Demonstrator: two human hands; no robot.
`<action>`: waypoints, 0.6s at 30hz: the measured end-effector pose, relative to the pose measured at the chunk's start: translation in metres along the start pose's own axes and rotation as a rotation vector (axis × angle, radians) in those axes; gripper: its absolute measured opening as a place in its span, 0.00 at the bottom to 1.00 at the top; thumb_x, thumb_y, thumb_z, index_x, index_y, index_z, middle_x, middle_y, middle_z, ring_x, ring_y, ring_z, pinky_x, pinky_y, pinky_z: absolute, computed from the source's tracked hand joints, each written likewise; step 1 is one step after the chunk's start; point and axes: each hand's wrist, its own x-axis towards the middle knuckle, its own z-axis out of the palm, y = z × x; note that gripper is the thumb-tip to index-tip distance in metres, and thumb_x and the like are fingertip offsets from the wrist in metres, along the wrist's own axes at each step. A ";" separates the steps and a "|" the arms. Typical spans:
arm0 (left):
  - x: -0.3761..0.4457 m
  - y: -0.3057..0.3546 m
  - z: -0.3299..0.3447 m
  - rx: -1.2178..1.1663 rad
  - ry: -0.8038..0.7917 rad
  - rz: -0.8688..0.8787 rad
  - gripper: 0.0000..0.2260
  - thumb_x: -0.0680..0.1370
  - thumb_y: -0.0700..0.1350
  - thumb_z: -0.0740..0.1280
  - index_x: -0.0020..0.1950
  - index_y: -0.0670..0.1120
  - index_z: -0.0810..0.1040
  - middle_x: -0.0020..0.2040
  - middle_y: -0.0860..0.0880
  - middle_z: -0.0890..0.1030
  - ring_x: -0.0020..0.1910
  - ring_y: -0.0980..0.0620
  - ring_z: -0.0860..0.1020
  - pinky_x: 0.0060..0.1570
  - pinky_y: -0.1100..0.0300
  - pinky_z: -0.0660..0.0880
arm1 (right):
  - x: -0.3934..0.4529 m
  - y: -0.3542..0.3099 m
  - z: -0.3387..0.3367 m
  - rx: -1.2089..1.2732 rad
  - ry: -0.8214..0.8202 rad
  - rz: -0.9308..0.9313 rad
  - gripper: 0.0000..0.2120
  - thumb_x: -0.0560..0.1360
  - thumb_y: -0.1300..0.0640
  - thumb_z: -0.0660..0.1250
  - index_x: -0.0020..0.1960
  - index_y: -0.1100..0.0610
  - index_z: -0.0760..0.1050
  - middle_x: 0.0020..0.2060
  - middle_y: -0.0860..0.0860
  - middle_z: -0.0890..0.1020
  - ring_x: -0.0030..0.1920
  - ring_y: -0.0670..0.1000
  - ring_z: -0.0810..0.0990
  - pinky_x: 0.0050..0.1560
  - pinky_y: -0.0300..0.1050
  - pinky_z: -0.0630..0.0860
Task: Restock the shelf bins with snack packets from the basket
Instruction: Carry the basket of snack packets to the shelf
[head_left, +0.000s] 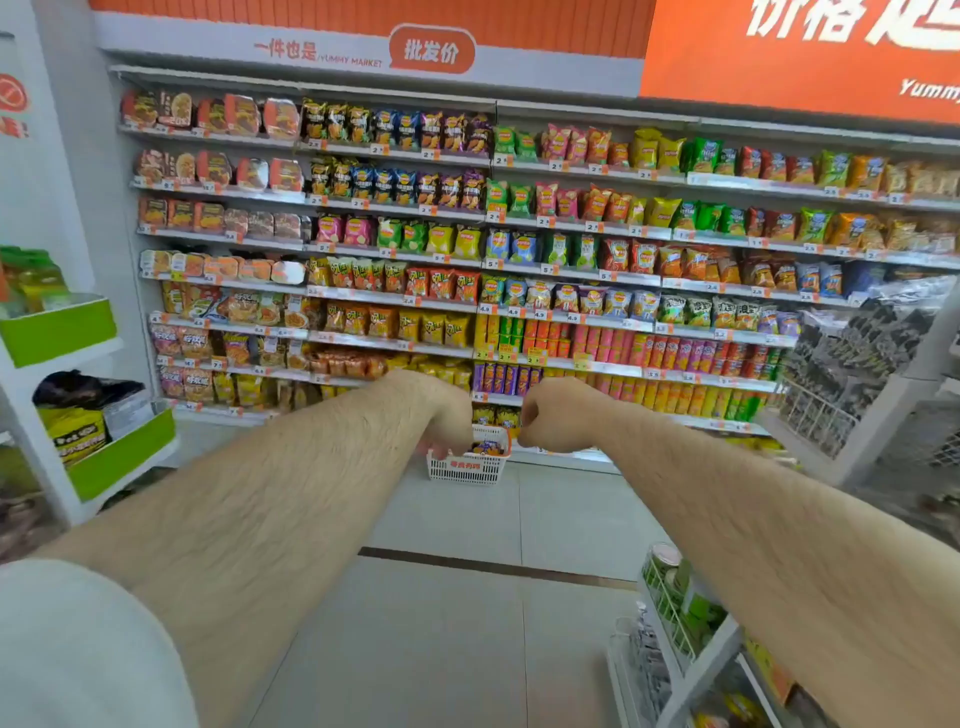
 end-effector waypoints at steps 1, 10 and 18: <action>0.010 -0.002 0.004 0.005 -0.035 -0.007 0.11 0.79 0.45 0.61 0.58 0.46 0.79 0.45 0.53 0.82 0.42 0.55 0.81 0.37 0.61 0.74 | 0.006 0.004 0.007 0.007 -0.020 0.013 0.12 0.76 0.51 0.66 0.52 0.59 0.80 0.49 0.53 0.83 0.48 0.52 0.79 0.51 0.50 0.80; 0.160 0.002 0.048 -0.070 -0.114 0.016 0.10 0.78 0.43 0.60 0.54 0.46 0.80 0.49 0.51 0.84 0.45 0.54 0.82 0.50 0.55 0.79 | 0.114 0.095 0.095 0.137 -0.145 0.098 0.12 0.76 0.51 0.67 0.53 0.59 0.80 0.51 0.55 0.82 0.51 0.55 0.80 0.53 0.51 0.80; 0.338 0.016 0.054 -0.135 -0.123 -0.021 0.09 0.76 0.41 0.61 0.46 0.45 0.81 0.46 0.46 0.85 0.38 0.52 0.79 0.39 0.61 0.74 | 0.269 0.198 0.147 0.401 -0.298 0.165 0.15 0.76 0.51 0.68 0.53 0.62 0.81 0.38 0.57 0.83 0.38 0.55 0.80 0.42 0.47 0.77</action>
